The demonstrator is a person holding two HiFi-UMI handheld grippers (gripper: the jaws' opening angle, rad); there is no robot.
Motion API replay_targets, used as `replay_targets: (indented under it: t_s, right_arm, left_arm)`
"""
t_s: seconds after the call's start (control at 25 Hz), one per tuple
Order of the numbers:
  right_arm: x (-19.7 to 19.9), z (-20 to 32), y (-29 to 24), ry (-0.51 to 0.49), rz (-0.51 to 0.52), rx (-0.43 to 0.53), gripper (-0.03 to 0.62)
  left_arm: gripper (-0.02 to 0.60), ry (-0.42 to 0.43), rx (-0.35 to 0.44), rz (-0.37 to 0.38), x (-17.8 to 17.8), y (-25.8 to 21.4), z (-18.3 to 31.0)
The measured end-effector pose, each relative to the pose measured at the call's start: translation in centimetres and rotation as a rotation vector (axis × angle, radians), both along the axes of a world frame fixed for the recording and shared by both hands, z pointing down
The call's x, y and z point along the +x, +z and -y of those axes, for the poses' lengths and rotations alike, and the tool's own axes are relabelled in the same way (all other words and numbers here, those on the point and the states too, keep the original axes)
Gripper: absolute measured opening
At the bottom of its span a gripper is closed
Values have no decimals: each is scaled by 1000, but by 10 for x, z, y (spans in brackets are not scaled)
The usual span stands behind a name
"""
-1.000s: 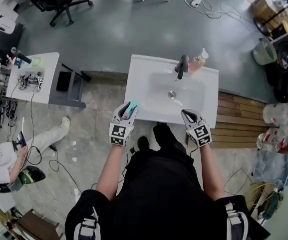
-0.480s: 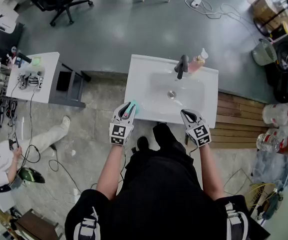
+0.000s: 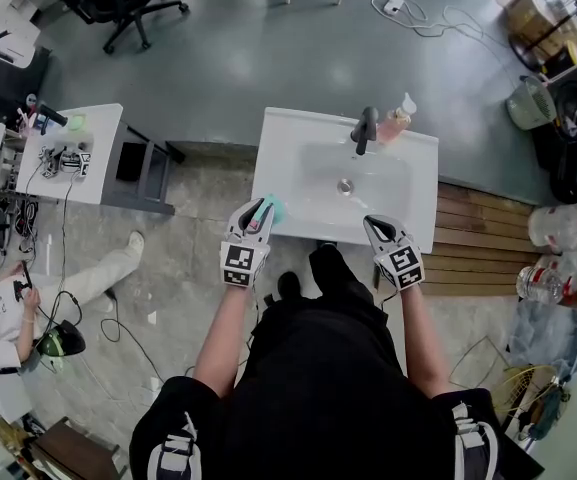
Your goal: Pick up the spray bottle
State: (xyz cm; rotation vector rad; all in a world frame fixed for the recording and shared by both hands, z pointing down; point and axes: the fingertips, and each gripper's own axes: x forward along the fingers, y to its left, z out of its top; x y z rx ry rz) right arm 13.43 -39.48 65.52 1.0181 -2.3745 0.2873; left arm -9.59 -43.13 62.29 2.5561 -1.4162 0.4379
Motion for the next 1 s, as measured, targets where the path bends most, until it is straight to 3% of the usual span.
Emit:
replay_targets:
  t_s: [0.32, 1.0]
  right_arm:
    - [-4, -13, -18, 20, 35, 38, 17]
    - [-18, -67, -45, 51, 83, 134, 17]
  left_arm:
    - [98, 10, 67, 18, -2, -43, -12]
    - [98, -8, 112, 50, -52, -71, -94]
